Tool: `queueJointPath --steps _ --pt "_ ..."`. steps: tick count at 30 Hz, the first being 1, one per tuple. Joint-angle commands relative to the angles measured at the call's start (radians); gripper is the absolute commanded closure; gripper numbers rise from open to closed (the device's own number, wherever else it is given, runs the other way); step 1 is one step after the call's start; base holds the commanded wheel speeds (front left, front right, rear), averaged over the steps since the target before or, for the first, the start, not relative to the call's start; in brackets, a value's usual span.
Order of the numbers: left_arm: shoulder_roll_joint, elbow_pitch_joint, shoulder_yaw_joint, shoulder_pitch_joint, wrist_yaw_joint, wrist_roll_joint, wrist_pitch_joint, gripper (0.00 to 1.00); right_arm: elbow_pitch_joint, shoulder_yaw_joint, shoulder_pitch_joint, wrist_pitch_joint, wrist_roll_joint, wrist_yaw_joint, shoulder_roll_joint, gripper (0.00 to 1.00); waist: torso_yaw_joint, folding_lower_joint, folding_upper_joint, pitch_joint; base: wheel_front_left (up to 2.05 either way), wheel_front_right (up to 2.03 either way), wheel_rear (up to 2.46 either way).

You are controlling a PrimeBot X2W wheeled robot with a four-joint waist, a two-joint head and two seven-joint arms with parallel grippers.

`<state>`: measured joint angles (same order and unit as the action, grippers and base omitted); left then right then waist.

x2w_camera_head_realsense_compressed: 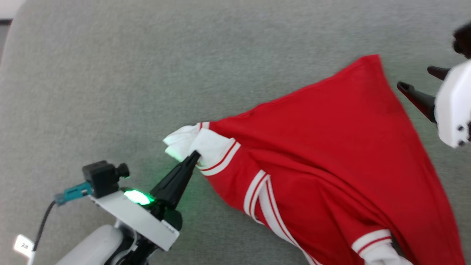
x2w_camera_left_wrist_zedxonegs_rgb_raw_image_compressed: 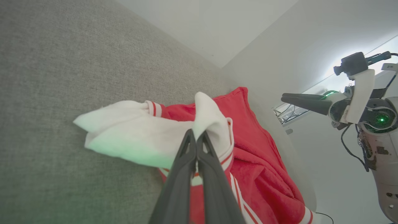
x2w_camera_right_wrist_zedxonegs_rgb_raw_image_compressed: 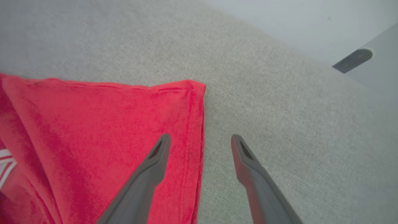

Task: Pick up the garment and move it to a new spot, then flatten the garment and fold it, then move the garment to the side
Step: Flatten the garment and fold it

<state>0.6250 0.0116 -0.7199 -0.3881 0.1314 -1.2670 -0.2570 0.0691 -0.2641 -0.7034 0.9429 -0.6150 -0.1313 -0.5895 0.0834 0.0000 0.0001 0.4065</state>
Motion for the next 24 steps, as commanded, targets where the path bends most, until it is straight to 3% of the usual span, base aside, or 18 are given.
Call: queueJointPath --steps 1,7,14,15,17,18,24 --pt "-0.012 -0.004 -0.007 -0.019 -0.001 0.005 -0.004 1.00 -0.045 -0.035 -0.038 -0.008 0.013 0.001 0.002 0.00 0.051 0.0000 -0.0001 0.047 0.00 0.00 0.00" --pt "-0.039 -0.016 -0.037 -0.058 -0.001 -0.003 -0.006 1.00 -0.247 -0.188 -0.148 -0.040 0.038 0.001 -0.015 0.00 0.090 0.0000 -0.0001 0.074 0.00 0.00 0.00" --pt "-0.053 -0.030 -0.054 -0.079 -0.001 -0.009 -0.008 1.00 -0.374 -0.299 -0.186 -0.075 -0.003 0.001 -0.013 0.00 0.103 0.0000 -0.0001 0.084 0.00 0.00 0.00" --pt "-0.053 -0.032 -0.053 -0.080 -0.001 -0.010 -0.008 1.00 -0.383 -0.314 -0.189 -0.075 -0.015 0.001 -0.013 0.34 0.102 0.0000 -0.0001 0.084 0.00 0.00 0.00" --pt "-0.056 -0.035 -0.050 -0.081 -0.001 -0.011 -0.008 1.00 -0.397 -0.336 -0.193 -0.074 -0.037 0.001 -0.015 0.87 0.100 0.0000 -0.0001 0.082 0.00 0.00 0.00" --pt "-0.056 -0.036 -0.048 -0.081 -0.001 -0.012 -0.008 1.00 -0.403 -0.344 -0.198 -0.077 -0.047 0.001 -0.016 1.00 0.098 0.0000 -0.0001 0.080 0.00 0.00 0.00" --pt "-0.039 -0.034 -0.039 -0.091 -0.001 -0.014 -0.008 1.00 -0.442 -0.313 -0.237 -0.183 -0.085 0.002 -0.012 1.00 0.078 0.0000 -0.0001 0.054 0.00 0.00 0.00"
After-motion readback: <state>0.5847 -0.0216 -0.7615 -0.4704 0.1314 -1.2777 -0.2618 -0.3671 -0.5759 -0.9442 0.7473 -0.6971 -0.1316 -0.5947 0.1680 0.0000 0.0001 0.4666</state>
